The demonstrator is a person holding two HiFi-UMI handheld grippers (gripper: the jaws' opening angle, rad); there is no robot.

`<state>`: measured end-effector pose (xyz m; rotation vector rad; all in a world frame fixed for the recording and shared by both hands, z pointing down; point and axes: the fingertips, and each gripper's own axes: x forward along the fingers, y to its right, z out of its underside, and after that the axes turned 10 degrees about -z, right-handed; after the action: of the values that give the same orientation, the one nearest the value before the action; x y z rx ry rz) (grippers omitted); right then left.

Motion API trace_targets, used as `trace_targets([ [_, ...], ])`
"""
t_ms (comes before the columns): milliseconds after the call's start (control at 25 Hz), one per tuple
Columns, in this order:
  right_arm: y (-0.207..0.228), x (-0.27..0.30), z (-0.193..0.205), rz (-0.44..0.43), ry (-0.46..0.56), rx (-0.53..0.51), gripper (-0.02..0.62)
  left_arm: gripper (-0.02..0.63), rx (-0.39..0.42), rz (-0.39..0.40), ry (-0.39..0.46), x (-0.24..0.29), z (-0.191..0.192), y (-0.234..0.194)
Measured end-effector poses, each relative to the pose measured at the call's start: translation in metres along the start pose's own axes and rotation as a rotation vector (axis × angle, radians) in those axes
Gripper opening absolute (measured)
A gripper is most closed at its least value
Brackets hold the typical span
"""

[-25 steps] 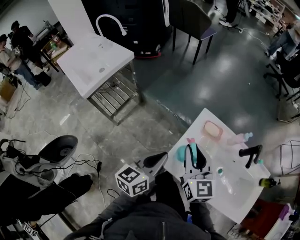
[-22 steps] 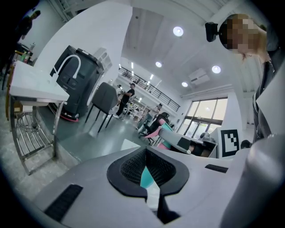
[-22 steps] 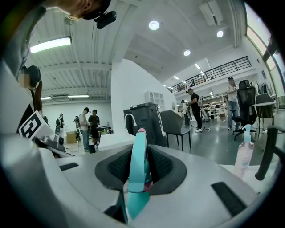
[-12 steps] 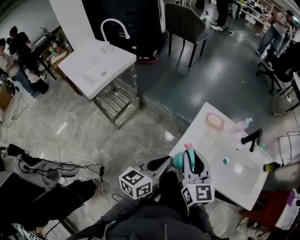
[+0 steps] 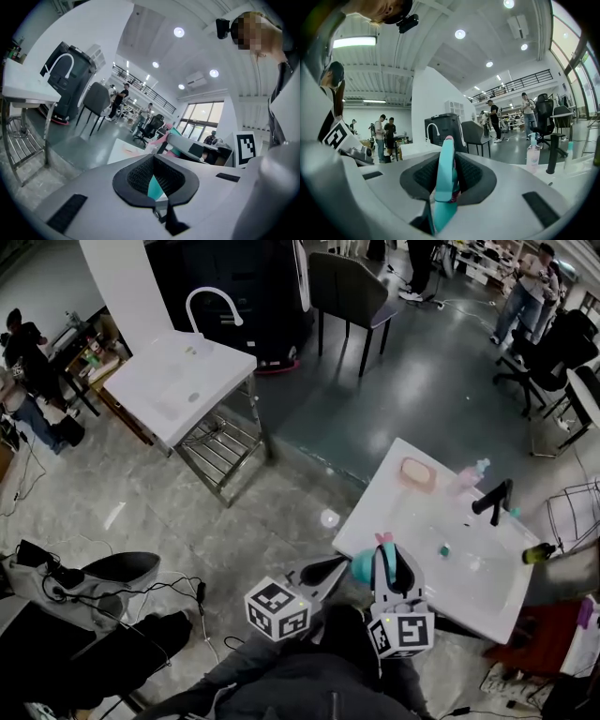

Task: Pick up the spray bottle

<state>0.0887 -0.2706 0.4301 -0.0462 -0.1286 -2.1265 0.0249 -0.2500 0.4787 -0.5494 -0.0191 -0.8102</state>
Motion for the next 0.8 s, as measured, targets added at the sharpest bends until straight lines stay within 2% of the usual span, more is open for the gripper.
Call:
trace_targets([
  [320,0.047,-0.037,-0.005,0.114,0.014,0.019,0.077,0.003,0.016,0.047,-0.034,0.032,0.004,0.029],
  [600,0.08,-0.063,-0.01,0.146,0.026,0.039,0.077,0.003,0.035,0.07,-0.038,0.056,0.006,0.058],
  [800,0.089,-0.072,-0.01,0.138,0.032,0.047,0.077,0.003,0.043,0.065,-0.041,0.063,0.009,0.07],
])
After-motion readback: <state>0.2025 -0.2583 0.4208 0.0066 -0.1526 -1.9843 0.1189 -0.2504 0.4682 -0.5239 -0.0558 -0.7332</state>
